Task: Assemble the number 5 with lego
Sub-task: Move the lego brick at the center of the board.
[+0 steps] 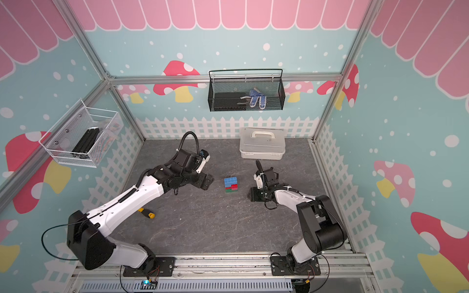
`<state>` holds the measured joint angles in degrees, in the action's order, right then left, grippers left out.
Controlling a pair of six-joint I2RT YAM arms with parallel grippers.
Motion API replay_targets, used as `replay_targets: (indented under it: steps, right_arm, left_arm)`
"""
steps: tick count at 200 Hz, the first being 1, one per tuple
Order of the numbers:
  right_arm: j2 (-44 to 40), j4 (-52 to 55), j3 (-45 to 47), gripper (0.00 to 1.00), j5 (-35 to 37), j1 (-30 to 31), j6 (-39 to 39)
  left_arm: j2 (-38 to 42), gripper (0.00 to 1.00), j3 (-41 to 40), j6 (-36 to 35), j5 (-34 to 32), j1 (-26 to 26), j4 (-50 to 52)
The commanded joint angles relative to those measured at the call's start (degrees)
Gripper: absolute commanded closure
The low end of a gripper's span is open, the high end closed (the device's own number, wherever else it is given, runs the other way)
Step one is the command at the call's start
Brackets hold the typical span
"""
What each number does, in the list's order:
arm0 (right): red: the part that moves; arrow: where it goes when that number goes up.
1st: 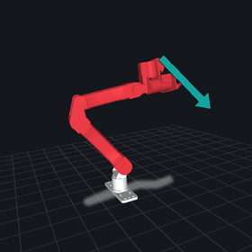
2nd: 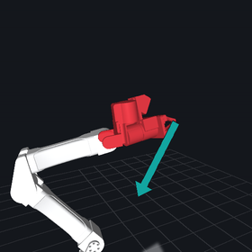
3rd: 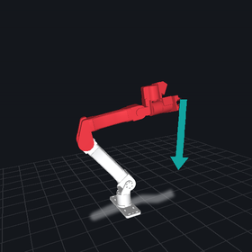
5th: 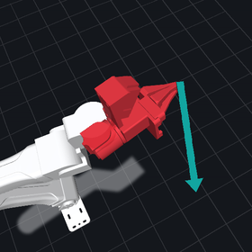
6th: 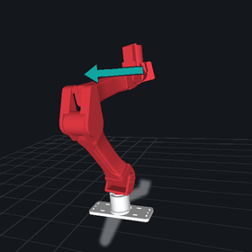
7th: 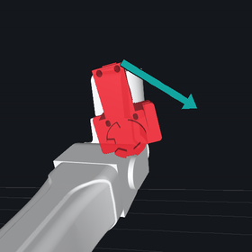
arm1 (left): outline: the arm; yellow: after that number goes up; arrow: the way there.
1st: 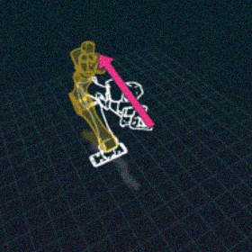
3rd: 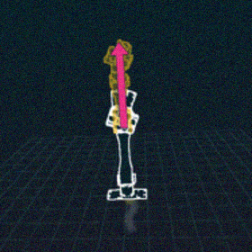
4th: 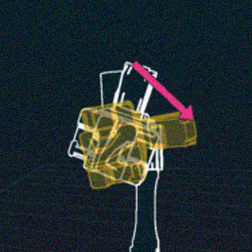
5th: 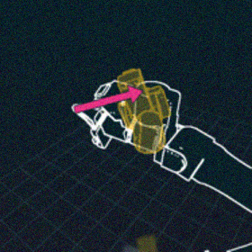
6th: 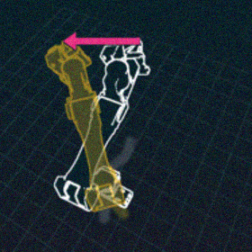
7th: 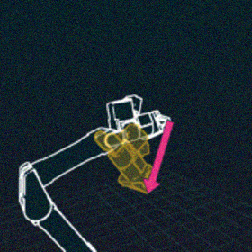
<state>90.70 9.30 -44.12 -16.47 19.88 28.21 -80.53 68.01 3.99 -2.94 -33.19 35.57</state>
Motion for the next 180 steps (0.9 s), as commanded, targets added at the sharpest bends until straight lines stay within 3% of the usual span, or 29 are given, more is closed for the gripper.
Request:
replay_targets:
  steps: [1, 66, 180]
  right_arm:
    - [3.4, -4.5, -1.3, 0.46, 3.5, 0.1, 5.0]
    - [13.2, -6.3, -8.4, 0.47, -0.6, 0.5, 6.0]
    - [16.6, -5.5, -11.4, 0.47, -2.6, 7.0, 7.7]
  left_arm:
    - [2.8, 0.01, -7.5, 9.1, 1.5, 0.1, -11.4]
    - [13.1, 0.01, -24.7, 13.9, -1.4, 0.0, -26.5]
    - [12.6, 0.01, -27.5, 13.1, -4.6, 0.2, -24.8]
